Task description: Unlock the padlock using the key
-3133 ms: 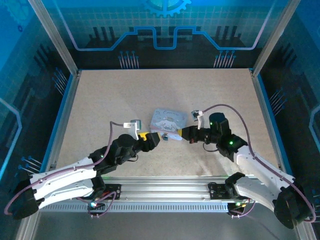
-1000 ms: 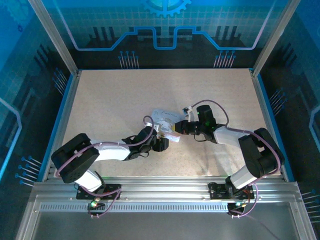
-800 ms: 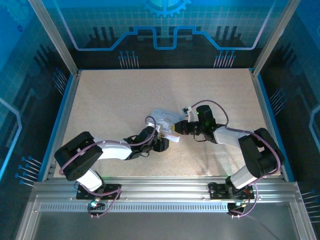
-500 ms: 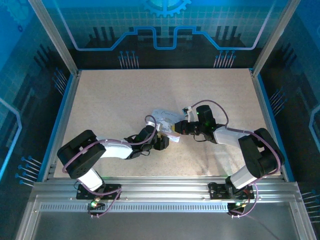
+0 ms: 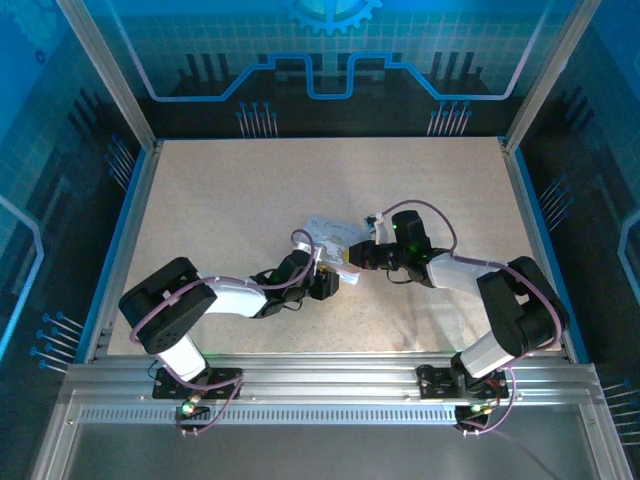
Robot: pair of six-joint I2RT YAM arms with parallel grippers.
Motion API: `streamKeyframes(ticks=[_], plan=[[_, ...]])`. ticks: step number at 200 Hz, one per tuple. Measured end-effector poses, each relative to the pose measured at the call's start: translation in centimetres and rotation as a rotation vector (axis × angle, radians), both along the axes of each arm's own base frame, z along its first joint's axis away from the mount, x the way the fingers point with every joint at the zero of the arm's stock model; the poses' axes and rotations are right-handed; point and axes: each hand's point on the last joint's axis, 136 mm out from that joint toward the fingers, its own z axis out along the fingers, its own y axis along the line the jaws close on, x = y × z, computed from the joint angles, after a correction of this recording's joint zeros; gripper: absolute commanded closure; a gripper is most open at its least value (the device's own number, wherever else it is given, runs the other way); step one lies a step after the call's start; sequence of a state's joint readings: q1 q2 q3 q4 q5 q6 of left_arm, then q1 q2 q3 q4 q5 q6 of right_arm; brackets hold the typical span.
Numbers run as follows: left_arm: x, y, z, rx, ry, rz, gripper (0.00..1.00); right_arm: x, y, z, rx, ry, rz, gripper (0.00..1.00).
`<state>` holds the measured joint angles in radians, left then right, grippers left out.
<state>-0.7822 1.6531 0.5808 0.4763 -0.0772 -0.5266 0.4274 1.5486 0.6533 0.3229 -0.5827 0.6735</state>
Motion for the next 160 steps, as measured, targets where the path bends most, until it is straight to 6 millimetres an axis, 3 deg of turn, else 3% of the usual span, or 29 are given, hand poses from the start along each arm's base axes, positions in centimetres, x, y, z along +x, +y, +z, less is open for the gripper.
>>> streamKeyframes(ticks=[160], plan=[[0.20,-0.22,-0.10,-0.082,0.066,0.080,0.71,-0.13,0.09,0.07,-0.008,-0.005,-0.010,0.94]])
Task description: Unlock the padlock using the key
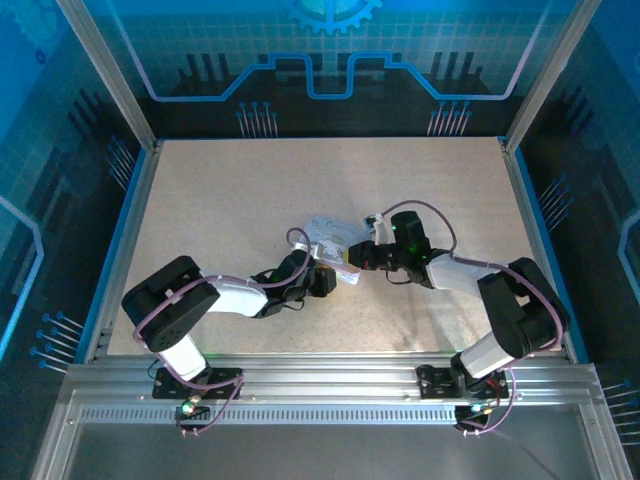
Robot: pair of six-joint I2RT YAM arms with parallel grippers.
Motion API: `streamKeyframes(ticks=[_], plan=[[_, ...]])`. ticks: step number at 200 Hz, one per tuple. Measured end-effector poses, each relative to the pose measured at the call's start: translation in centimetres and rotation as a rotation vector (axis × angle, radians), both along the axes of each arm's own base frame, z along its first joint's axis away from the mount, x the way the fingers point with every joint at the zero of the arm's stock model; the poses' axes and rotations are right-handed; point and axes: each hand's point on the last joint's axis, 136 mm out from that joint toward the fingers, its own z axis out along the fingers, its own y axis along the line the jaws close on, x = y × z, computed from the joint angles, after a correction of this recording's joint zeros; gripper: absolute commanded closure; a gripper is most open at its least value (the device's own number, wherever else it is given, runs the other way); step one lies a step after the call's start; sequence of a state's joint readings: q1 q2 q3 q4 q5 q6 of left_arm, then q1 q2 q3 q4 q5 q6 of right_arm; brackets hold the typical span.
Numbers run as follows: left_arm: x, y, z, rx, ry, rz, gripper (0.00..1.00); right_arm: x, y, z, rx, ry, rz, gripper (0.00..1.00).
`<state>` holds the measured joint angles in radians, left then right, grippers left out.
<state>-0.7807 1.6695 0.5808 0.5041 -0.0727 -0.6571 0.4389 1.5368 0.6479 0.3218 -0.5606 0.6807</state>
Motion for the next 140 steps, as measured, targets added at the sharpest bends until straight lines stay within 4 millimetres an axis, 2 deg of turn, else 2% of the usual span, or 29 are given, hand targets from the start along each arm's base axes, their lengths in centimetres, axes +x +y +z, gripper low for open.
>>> streamKeyframes(ticks=[44,82,111,140], plan=[[-0.1,-0.4,0.3,-0.040,0.020,0.012,0.72,-0.8,0.1,0.7,-0.003,0.000,0.012,0.95],[-0.2,-0.4,1.2,-0.086,0.049,0.044,0.74,-1.5,-0.1,4.0,-0.017,-0.119,0.015,0.95],[-0.8,-0.4,2.1,-0.131,0.096,0.064,0.75,-3.3,0.2,6.3,-0.066,-0.241,0.045,0.95],[-1.5,-0.3,2.5,-0.168,0.160,0.086,0.75,-5.8,-0.4,6.1,-0.116,-0.310,0.050,0.95]])
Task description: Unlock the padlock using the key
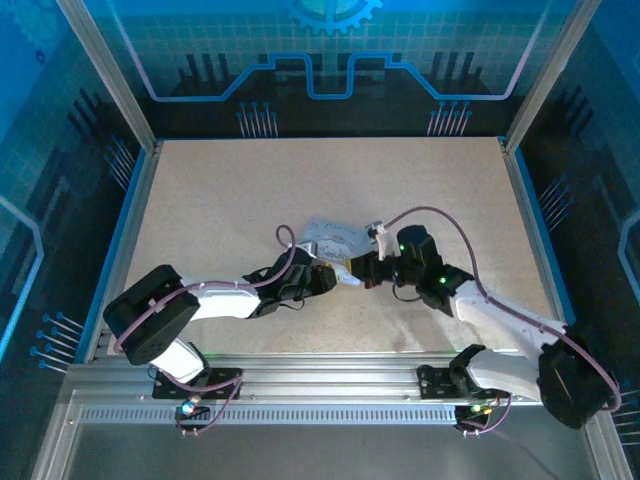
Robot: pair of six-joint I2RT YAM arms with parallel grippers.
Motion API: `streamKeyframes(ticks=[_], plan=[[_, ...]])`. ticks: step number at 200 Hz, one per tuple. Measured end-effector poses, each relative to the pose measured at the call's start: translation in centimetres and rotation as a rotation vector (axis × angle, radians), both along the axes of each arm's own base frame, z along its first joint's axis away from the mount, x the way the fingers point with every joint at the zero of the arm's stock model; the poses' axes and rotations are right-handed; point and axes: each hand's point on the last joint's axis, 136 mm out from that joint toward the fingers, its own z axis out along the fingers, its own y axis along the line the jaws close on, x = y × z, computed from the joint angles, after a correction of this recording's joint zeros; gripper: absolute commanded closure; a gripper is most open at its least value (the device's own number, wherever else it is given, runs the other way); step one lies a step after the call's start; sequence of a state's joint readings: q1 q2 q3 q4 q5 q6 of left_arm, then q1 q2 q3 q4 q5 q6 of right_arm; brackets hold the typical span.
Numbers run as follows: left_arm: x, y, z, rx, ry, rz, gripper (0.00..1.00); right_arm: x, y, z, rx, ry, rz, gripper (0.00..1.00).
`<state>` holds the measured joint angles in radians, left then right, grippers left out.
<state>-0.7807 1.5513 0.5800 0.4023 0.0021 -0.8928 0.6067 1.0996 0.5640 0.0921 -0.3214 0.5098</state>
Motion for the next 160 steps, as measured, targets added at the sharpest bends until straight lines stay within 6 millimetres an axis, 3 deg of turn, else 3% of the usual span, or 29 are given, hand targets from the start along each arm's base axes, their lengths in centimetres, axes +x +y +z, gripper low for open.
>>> streamKeyframes(ticks=[39,92,160], plan=[[-0.7,-0.1,0.9,-0.055,0.056,0.020,0.75,-2.8,-0.7,-2.9,-0.090,-0.025,0.003,0.95],[-1.3,-0.5,1.7,-0.118,0.116,0.028,0.75,-4.2,-1.6,-6.7,-0.205,-0.072,0.007,0.94],[-1.5,-0.6,2.2,-0.150,0.145,0.031,0.75,-3.5,-1.7,-7.7,-0.274,-0.173,0.026,0.94]])
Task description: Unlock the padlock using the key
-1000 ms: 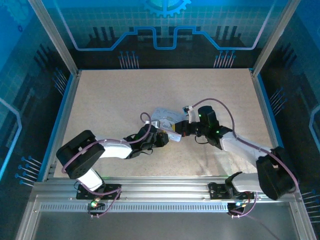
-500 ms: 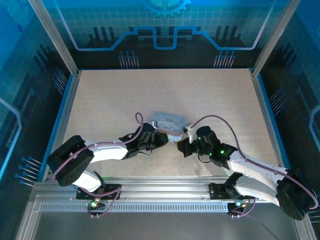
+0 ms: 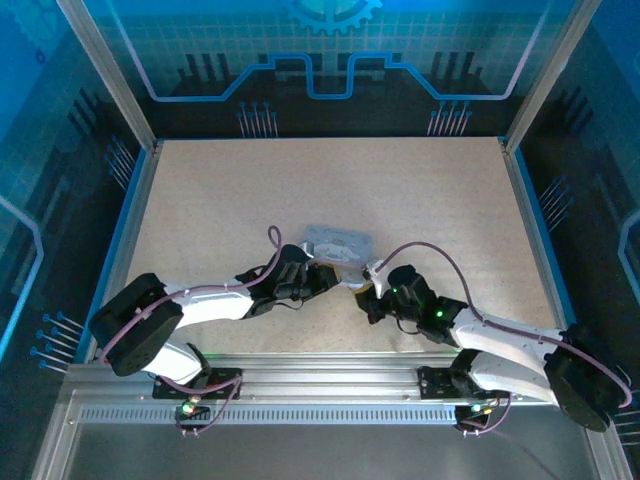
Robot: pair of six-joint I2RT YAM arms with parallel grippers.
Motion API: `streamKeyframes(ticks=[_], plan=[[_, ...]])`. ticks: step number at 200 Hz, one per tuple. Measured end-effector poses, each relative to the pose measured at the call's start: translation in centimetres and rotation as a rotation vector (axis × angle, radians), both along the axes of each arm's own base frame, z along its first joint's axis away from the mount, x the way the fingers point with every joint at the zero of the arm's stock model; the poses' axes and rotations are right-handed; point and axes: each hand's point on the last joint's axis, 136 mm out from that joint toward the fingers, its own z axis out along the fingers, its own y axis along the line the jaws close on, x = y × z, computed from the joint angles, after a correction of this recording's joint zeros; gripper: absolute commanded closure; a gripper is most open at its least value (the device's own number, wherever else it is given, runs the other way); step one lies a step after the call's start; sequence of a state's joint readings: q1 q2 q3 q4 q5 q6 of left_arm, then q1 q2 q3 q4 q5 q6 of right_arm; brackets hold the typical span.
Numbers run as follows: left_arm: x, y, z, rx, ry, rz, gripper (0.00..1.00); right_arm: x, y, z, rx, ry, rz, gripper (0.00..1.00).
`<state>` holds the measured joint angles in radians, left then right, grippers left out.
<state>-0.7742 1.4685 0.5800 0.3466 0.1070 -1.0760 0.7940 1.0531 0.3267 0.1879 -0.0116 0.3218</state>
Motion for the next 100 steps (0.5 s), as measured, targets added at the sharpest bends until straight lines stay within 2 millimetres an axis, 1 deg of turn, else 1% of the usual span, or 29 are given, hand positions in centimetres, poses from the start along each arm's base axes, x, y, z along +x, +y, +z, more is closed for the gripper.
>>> streamKeyframes(ticks=[17,58,100], plan=[[-0.1,-0.1,0.1,-0.005,0.002,-0.003,0.75,0.1,0.2,-0.2,-0.013,-0.017,0.014,0.94],[-0.1,-0.1,0.3,-0.015,0.009,0.004,0.75,0.3,0.5,-1.8,-0.060,-0.011,0.038,0.94],[-0.1,0.0,0.5,-0.019,0.009,0.006,0.74,0.8,1.0,-1.7,-0.057,-0.029,0.046,0.94]])
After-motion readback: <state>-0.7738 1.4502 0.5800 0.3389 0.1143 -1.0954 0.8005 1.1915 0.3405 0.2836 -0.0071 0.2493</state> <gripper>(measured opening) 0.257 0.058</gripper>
